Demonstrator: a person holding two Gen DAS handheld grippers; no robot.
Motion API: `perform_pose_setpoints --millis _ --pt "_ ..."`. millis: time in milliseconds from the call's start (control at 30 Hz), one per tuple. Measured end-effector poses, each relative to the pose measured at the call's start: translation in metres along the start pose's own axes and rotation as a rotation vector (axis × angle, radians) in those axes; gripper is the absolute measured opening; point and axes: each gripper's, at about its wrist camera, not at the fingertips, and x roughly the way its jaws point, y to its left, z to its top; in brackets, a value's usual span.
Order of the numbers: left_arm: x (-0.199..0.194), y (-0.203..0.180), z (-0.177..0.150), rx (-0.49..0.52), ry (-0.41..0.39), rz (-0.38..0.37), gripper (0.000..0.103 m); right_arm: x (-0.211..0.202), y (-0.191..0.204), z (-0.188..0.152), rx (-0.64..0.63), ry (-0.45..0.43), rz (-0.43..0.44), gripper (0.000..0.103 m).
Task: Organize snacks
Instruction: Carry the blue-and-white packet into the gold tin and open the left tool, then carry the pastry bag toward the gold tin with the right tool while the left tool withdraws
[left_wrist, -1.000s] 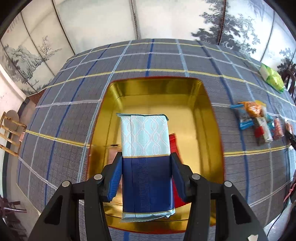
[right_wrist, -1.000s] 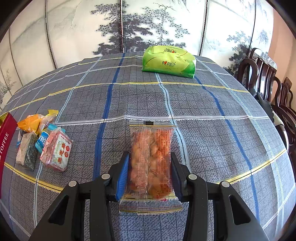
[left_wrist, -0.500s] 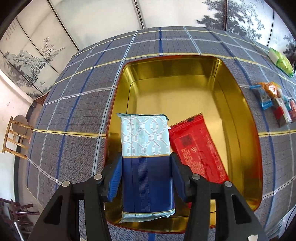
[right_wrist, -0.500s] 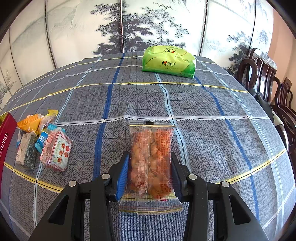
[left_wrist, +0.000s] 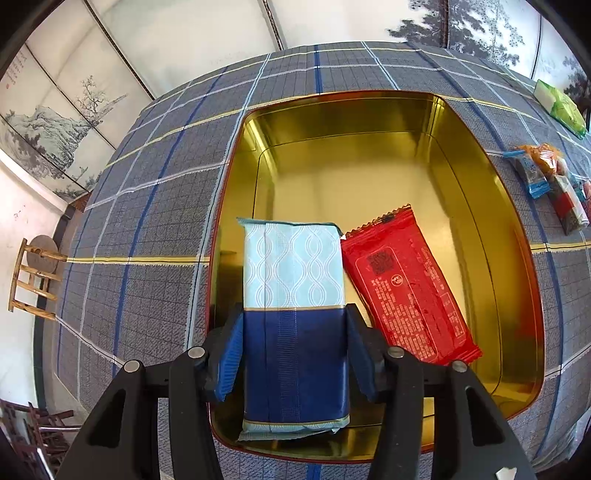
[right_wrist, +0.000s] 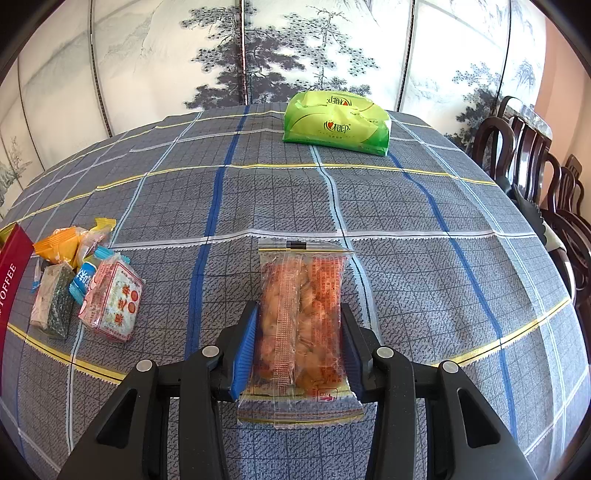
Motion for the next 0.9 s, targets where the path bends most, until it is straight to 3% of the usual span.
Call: perform_pose_setpoints --millis 600,900 --pt "-0.025 -0.002 -0.005 -0.001 -0.065 -0.047 0.064 0.000 0.001 0.000 -0.001 0.004 -0.001 0.045" --pt "-0.039 0.001 -0.011 -0.036 -0.094 -0.106 0.068 0.007 -0.008 0.013 0.003 0.101 -0.001 0.046"
